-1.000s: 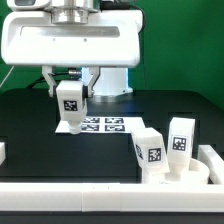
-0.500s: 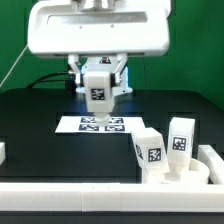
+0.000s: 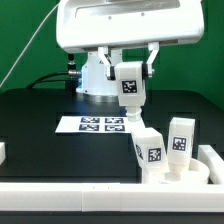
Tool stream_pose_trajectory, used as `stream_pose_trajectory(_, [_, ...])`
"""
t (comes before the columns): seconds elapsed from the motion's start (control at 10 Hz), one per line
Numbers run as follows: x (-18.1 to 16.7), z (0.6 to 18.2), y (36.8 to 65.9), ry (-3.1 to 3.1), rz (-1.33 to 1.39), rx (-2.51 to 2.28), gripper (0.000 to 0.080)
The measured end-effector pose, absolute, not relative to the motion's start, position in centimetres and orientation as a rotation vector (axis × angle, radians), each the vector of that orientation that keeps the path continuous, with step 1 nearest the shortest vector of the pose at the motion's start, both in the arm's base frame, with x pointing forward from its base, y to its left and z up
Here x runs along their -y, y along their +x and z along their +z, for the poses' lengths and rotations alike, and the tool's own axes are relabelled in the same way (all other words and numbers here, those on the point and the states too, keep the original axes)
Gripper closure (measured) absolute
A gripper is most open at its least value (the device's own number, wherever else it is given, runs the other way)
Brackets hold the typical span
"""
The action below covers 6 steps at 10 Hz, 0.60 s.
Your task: Assemble stool
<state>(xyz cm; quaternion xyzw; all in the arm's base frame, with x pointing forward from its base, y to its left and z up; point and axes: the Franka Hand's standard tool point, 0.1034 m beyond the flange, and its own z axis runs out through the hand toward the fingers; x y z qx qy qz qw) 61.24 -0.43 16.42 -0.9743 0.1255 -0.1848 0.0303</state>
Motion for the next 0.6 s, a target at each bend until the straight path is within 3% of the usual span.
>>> stream_pose_trajectory(0.1, [0.3,16.5,61.3,-3.0,-0.571,-0.39,0.0461])
stream_pose_trajectory(0.3, [-3.5,17.8,62.6,-2.962,-0.6,-0.388,0.0461])
stream_pose_trajectory(0.6, [-7.5,16.5,63.9,-3.009,-0.623,-0.217,0.0461])
